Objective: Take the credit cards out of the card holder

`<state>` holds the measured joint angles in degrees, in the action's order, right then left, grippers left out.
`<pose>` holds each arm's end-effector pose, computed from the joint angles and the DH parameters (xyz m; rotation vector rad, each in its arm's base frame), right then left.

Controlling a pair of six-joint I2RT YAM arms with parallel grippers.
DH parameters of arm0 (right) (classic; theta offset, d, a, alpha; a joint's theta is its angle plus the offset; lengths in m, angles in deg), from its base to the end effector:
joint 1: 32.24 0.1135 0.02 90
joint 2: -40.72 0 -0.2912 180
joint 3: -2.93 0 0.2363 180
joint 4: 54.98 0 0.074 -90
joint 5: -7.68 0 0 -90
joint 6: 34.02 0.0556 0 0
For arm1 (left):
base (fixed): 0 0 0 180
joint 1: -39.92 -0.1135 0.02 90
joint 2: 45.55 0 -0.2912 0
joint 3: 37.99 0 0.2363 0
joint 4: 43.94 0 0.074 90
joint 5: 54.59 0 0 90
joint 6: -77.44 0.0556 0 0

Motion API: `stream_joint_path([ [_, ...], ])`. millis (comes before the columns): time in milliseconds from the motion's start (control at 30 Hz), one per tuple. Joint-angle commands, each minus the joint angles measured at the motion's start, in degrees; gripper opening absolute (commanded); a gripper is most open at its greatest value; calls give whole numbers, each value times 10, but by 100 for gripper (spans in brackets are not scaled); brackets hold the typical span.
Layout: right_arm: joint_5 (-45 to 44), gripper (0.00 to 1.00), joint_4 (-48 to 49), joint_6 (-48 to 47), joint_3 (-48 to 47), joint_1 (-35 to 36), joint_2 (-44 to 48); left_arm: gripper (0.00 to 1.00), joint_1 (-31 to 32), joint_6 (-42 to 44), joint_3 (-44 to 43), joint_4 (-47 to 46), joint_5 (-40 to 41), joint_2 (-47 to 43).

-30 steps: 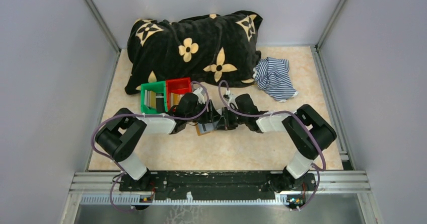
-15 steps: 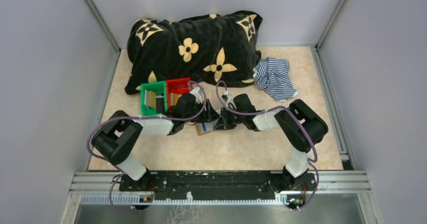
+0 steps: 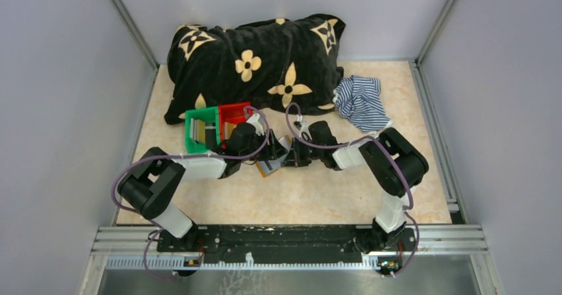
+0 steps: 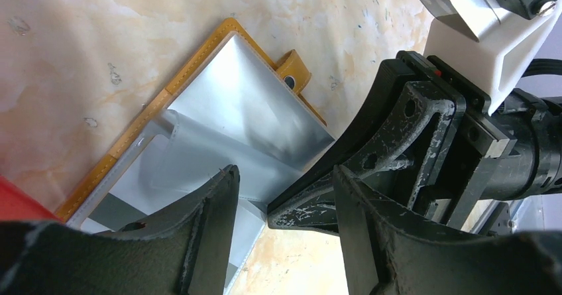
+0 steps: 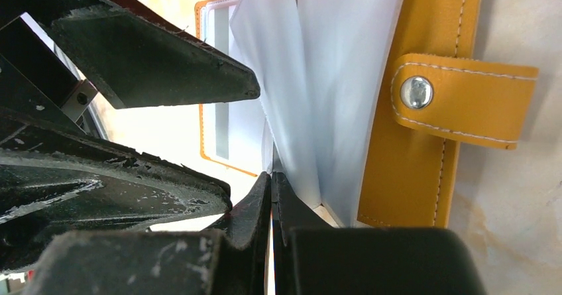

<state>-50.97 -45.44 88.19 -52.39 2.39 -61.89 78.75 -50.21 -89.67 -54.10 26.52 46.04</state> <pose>0.2633 0.2170 0.1497 -0.3794 2.3830 1.2056 0.2449 -0.2081 0.1890 0.1237 2.2309 -0.9379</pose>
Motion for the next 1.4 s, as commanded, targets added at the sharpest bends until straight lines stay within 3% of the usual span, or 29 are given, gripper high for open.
stream_joint_path([
  [0, -7, 0, 53, 2, -44, -5, -2, 61, 2, 7, 13, 0, -16, -16],
  [200, -19, 0, 43, -1, -63, -10, -2, 61, -6, 2, 25, -15, -26, -11],
  [533, -28, 0, 39, -4, -99, -20, -51, 61, -6, 10, 27, 18, -24, -102],
  [800, -26, 0, 42, -4, -97, -21, -75, 61, -7, 10, 53, 33, -8, -125],
  [1200, -16, 0, 43, 0, -103, -23, -82, 60, -7, -3, 74, -11, -1, -61],
  [1367, -12, 0, 47, 0, -101, -24, -89, 60, -7, -8, 115, 26, 37, -127],
])
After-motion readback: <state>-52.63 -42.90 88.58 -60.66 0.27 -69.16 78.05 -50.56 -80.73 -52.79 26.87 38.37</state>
